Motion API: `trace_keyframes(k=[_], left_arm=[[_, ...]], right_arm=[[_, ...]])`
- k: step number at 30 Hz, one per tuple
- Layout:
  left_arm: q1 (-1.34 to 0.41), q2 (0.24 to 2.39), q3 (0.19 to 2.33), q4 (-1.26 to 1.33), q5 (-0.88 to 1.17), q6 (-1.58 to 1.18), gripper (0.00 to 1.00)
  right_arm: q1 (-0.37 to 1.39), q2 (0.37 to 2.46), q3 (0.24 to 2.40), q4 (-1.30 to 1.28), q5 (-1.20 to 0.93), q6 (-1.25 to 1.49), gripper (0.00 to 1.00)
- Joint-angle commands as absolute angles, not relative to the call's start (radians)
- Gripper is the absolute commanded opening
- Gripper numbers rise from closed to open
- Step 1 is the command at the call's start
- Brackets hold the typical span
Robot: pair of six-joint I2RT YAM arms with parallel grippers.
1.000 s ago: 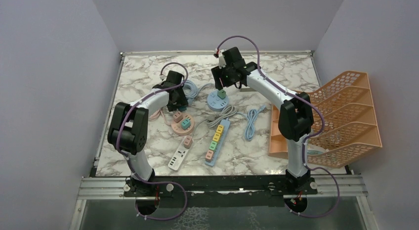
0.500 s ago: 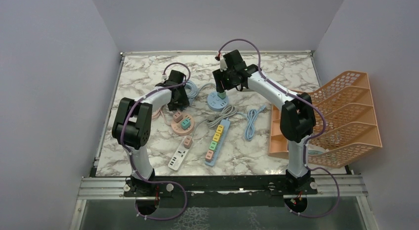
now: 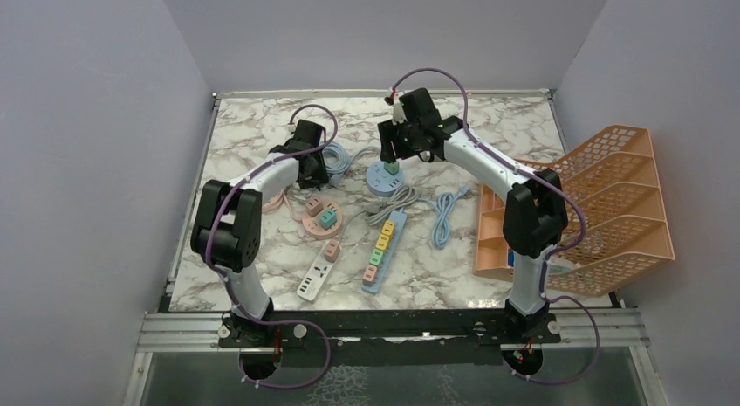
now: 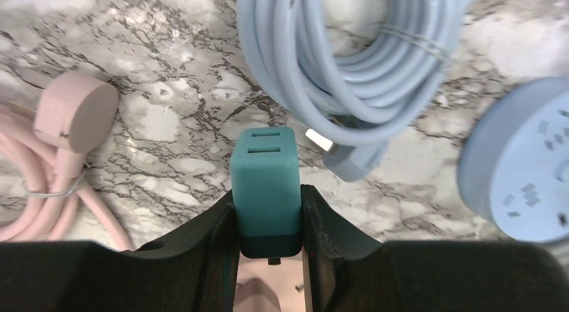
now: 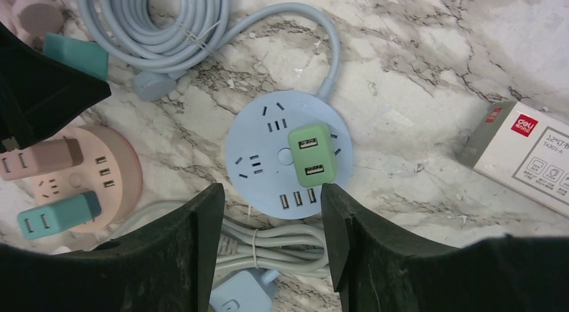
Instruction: Insert the plug
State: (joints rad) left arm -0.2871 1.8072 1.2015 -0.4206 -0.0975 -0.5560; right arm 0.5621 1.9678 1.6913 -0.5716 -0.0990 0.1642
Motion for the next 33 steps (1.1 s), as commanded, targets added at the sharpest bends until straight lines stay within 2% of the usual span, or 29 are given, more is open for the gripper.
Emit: trace_keyframes(k=[1,8,16,23,33], left_arm=[[-0.281,1.656,1.196,-0.398,-0.047,-0.487,0.08],[-0.288,1.475,1.148,-0.329,0.197,-0.463,0.05],[-0.290,1.380,1.147,-0.131,0.747,-0.359,0.02],[-0.290,1.339,1.151,0.065,1.104,-0.382,0.02],[-0.292,1.328,1.146,0.255,1.299,-0.442,0.00]], right_arm=[[0.567,1.889,1.661,-0.486,-0.158,0.225,0.55],[0.553,1.800,1.666,-0.472,-0.316,0.212,0.57],[0.519,1.655,1.610,-0.362,-0.650,0.239,0.60],[0.504,1.593,1.582,-0.299,-0.831,0.286,0.60],[0.503,1.619,1.580,-0.284,-1.066,0.283,0.58]])
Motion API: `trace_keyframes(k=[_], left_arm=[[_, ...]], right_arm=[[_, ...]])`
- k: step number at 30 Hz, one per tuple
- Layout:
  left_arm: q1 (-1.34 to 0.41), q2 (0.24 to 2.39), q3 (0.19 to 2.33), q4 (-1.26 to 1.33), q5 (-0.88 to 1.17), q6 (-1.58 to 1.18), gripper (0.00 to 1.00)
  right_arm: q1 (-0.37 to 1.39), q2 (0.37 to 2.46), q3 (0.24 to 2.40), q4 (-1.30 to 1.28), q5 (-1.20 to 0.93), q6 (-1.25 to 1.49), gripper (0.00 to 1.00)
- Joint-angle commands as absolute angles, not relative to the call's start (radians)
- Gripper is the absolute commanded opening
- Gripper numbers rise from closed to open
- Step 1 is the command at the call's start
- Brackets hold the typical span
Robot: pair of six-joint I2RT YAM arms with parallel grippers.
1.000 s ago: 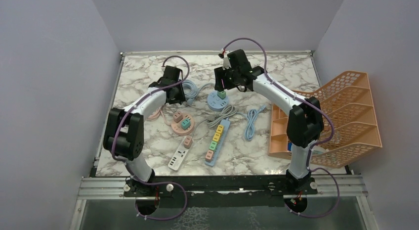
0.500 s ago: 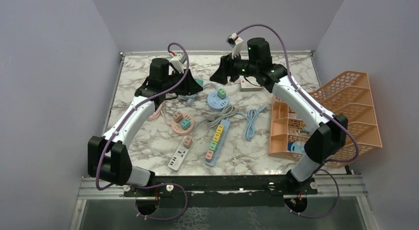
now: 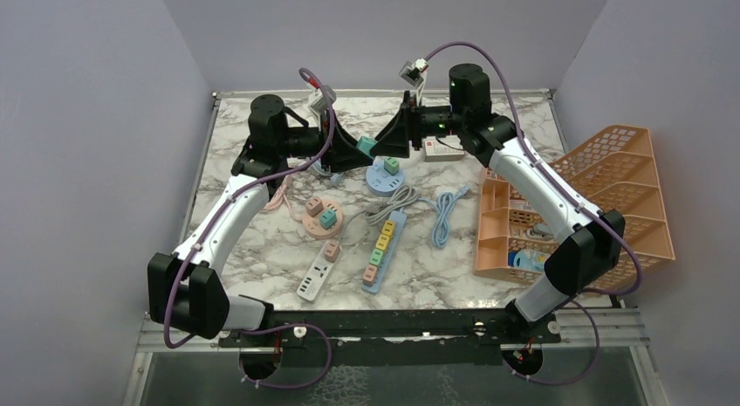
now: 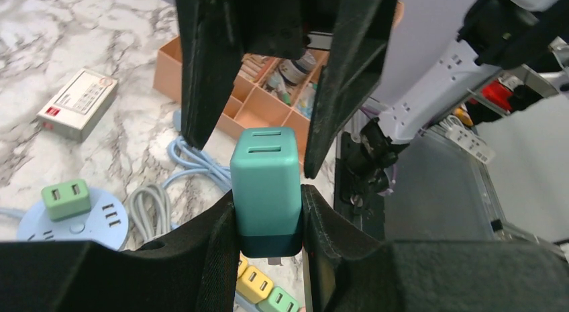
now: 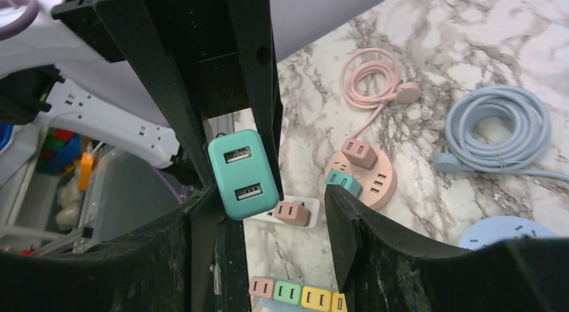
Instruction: Insert the plug
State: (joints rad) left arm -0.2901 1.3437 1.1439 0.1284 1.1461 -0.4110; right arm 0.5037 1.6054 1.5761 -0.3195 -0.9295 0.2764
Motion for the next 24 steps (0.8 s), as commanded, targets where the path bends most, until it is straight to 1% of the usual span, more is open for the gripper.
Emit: trace_keyframes(k=[1,5,9,11,15,18,22,23,24], left_arm=[[-0.293,1.331,1.148,0.256,1.307,-0.440,0.00],[-0.294,1.343,1.158,0.255,1.319,-0.442,0.00],[-0.296,1.355,1.171,0.255,1.328,-0.440,0.00],[-0.296,1.362,1.172,0.255,1.336,-0.438,0.00],[-0.296,1.378,1.170,0.249,1.348,-0.431,0.00],[-0.296,1.388,1.172,0.247,1.347,-0.426,0.00],[-0.296,1.407,1.184,0.220,1.341,-0.405,0.00],[-0.296,1.412,1.187,0.208,1.337,-0.397,0.00],[-0.295,1.414,1.188,0.203,1.335,-0.393,0.00]], right_arm=[[0.503,1.632,1.586,-0.280,-1.085,0.294,0.58],[0.502,1.669,1.597,-0.238,-1.147,0.341,0.51],[0.502,1.688,1.581,-0.195,-1.177,0.367,0.39],[0.503,1.701,1.570,-0.155,-1.198,0.398,0.36],[0.504,1.720,1.556,-0.069,-1.231,0.470,0.37],[0.504,1.728,1.552,-0.021,-1.238,0.506,0.41],[0.505,1.740,1.545,0.030,-1.261,0.548,0.47],[0.505,1.740,1.542,0.039,-1.263,0.551,0.48],[0.505,1.741,1.540,0.047,-1.262,0.551,0.45]])
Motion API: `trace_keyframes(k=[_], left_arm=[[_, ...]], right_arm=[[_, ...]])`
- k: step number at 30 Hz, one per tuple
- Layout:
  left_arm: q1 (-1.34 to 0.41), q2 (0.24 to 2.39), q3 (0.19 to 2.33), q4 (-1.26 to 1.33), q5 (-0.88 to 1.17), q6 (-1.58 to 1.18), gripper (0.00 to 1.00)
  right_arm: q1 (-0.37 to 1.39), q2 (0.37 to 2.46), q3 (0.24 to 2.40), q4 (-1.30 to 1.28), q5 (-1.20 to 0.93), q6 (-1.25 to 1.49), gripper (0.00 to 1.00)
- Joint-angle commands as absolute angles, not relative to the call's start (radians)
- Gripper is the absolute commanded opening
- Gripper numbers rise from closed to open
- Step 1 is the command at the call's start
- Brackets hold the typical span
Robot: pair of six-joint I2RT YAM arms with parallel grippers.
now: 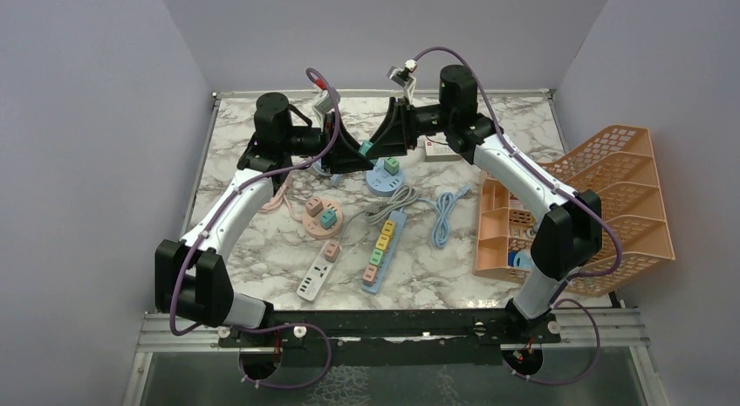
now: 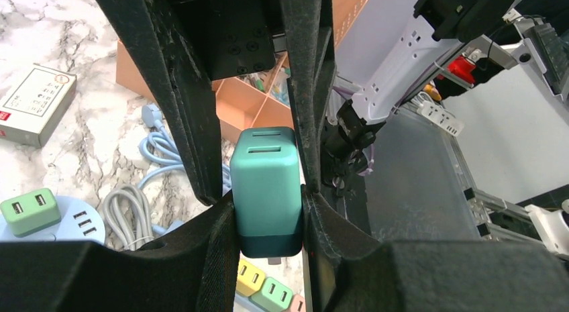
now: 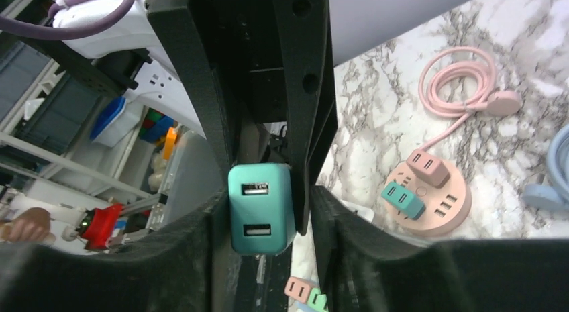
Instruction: Insert the plug
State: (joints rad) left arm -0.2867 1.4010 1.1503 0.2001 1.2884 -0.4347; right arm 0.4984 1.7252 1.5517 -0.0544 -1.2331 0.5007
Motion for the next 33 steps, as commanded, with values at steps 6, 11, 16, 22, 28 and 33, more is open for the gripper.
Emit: trace_keyframes(k=[6,11,16,22,28,33], left_arm=[[-0.295,1.421,1.201,0.145,1.286,-0.358,0.11],[-0.295,1.413,1.212,0.029,1.151,-0.301,0.48],[-0.293,1.387,1.155,-0.011,0.970,-0.260,0.61],[-0.282,1.327,1.036,-0.036,0.657,-0.268,0.70],[-0.275,1.239,0.916,-0.046,0.245,-0.391,0.73],[-0.275,1.153,0.848,-0.054,-0.028,-0.508,0.73]], right_arm=[[0.505,1.754,1.544,0.035,-1.268,0.533,0.14],[0.505,1.739,1.541,-0.028,-1.174,0.448,0.01],[0.504,1.698,1.496,-0.032,-0.942,0.388,0.01],[0.504,1.687,1.425,-0.050,-0.610,0.330,0.01],[0.512,1.716,1.348,-0.066,-0.400,0.228,0.01],[0.564,1.756,1.342,-0.084,-0.229,0.142,0.01]])
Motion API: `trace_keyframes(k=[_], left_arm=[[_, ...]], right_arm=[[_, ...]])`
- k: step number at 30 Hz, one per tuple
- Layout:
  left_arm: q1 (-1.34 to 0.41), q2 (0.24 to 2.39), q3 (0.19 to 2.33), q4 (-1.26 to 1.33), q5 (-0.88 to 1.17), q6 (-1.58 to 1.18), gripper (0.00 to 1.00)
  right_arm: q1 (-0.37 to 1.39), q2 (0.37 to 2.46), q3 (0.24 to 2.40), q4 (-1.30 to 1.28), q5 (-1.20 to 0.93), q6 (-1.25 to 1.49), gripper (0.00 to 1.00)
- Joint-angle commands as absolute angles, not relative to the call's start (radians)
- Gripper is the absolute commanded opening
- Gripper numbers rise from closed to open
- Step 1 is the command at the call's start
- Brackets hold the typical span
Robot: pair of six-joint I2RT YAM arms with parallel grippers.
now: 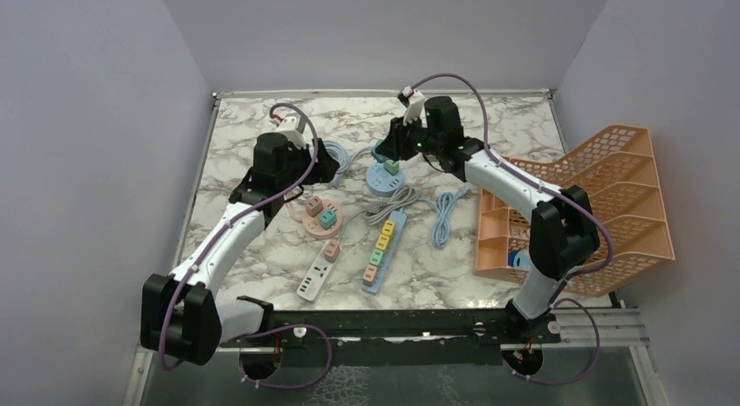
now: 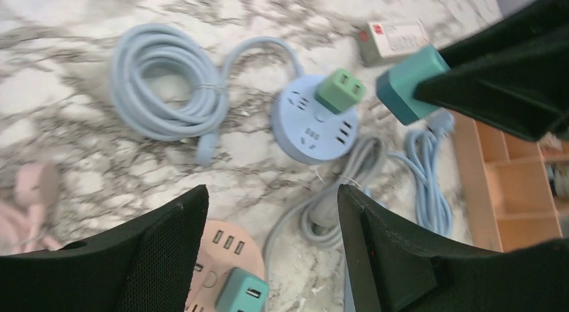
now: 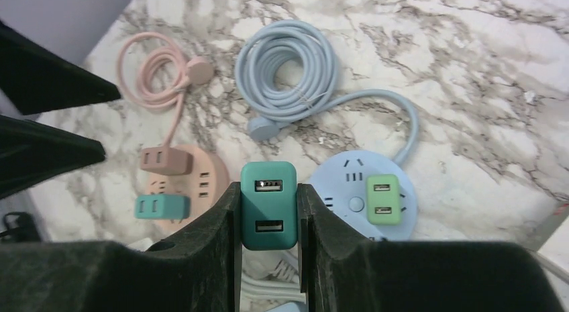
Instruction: Insert the plug
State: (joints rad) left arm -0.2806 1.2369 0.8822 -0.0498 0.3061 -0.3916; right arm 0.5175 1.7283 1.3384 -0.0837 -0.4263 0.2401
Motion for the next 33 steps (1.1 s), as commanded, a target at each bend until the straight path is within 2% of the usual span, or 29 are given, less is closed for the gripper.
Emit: trace_keyframes(k=[1,5,8,20,33], left_arm=[[-0.275,1.140,0.836,-0.055,-0.070,-0.524,0.73],[-0.274,1.132,0.813,-0.122,-0.236,-0.580,0.73],[-0.272,1.155,0.830,-0.179,-0.276,-0.601,0.73],[-0.270,1.217,0.866,-0.213,-0.251,-0.650,0.72],[-0.252,1.292,0.915,-0.218,-0.151,-0.666,0.72]], right_arm=[[0.571,1.763,1.343,-0.082,-0.210,0.137,0.01],[0.588,1.800,1.355,-0.072,-0.192,0.128,0.01],[0.605,1.826,1.357,-0.073,-0.154,0.104,0.01],[0.649,1.895,1.335,-0.009,-0.022,0.073,0.01],[0.660,1.933,1.299,-0.014,-0.036,0.005,0.01]])
